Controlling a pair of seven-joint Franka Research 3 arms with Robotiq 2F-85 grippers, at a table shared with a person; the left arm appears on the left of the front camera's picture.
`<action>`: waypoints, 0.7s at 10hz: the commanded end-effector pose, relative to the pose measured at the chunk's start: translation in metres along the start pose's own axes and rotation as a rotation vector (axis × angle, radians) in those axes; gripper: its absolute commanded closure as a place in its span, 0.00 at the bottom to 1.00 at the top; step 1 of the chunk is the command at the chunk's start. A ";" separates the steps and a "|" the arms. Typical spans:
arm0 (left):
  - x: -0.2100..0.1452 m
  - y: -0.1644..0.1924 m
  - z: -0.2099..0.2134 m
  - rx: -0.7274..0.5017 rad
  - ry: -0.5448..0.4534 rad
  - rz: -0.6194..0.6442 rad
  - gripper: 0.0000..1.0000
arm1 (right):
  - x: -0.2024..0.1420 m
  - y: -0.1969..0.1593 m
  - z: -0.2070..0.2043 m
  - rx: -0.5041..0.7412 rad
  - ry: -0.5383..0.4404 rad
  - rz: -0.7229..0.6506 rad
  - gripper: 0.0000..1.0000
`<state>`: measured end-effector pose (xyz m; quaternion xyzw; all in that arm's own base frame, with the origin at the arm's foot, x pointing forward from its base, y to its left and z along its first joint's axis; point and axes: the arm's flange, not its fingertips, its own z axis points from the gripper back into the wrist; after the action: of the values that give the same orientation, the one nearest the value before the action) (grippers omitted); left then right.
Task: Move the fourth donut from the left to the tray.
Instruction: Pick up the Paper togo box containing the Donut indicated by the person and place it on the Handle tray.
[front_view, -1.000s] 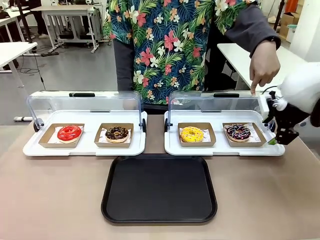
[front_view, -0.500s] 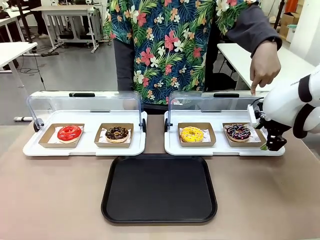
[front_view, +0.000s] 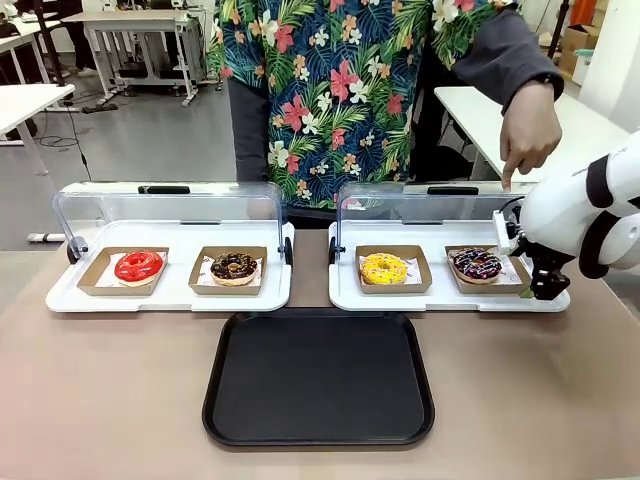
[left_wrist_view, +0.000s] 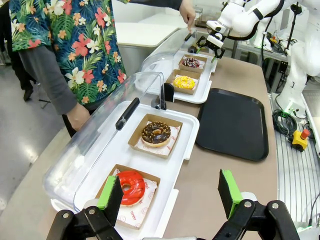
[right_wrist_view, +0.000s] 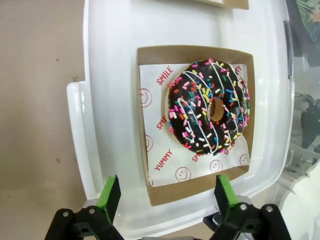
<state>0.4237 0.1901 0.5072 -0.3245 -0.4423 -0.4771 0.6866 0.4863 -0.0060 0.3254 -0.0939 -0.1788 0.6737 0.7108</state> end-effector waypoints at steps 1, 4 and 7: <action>0.002 -0.001 0.000 -0.004 -0.005 -0.006 0.00 | -0.001 -0.005 -0.012 -0.027 -0.009 0.024 0.00; 0.002 -0.001 0.000 -0.004 -0.005 -0.006 0.00 | -0.003 -0.009 -0.019 -0.026 -0.003 0.029 0.00; 0.002 -0.001 0.000 -0.004 -0.005 -0.006 0.00 | -0.004 -0.008 -0.022 -0.020 -0.004 0.034 0.60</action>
<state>0.4237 0.1901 0.5073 -0.3244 -0.4424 -0.4772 0.6866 0.4970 -0.0055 0.3127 -0.0972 -0.1722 0.6767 0.7092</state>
